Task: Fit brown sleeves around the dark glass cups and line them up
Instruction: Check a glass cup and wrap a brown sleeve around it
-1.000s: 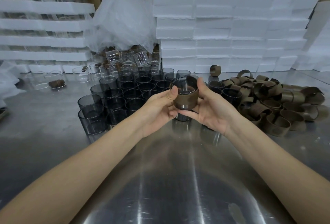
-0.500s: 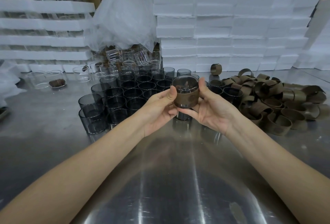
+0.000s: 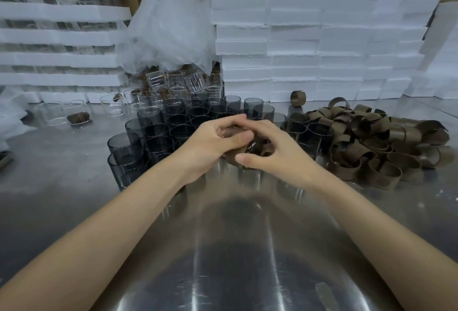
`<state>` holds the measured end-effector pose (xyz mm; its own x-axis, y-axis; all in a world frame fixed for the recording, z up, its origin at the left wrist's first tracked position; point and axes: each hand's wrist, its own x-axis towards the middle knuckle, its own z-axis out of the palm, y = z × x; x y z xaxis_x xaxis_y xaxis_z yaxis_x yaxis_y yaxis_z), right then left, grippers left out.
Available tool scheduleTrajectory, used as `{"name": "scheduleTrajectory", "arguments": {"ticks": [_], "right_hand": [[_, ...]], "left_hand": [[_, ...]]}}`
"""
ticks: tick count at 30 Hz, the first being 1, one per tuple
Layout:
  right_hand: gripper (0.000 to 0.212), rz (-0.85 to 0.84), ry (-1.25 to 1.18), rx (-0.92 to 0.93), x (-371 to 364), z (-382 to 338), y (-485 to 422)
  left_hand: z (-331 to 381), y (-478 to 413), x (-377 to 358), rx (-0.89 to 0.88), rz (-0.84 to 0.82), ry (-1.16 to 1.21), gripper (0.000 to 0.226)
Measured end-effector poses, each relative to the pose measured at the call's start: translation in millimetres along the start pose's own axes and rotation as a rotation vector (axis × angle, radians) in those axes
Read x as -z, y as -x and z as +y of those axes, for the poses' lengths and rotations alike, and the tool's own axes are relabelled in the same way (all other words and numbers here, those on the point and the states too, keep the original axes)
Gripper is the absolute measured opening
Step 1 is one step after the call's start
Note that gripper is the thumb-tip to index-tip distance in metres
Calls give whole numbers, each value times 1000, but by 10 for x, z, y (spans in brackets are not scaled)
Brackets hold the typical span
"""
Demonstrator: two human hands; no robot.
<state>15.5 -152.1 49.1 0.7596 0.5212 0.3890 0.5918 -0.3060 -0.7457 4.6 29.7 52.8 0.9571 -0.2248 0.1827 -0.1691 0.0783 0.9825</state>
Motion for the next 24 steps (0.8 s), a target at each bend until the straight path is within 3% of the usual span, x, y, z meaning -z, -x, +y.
{"name": "scheduleTrajectory", "arguments": {"ticks": [1,3,5,7,10,14,19,24], "right_hand": [[55,33,61,22,-14,-3,-7],[46,143,-50,-13,-5,-2,-25],[39,239,-398,-128,41,21,-40],[43,231,-749,-201,67,60,-48],[51,179,-943,-219,43,121,-43],[36,152,-728,-161,42,184,-44],[68,96,-165,97,129,199,2],[72,64,32,157,171,305,18]], "left_hand": [[1,17,-26,-36,4,-46,68],[13,30,-79,-154,95,-164,70],[12,31,-103,-287,212,-340,67],[-24,40,-91,-318,212,-494,69],[-123,66,-72,-290,126,-610,81],[-119,36,15,-370,150,-577,79],[-54,47,59,-334,84,-648,79],[-47,64,52,-269,9,-652,80]]}}
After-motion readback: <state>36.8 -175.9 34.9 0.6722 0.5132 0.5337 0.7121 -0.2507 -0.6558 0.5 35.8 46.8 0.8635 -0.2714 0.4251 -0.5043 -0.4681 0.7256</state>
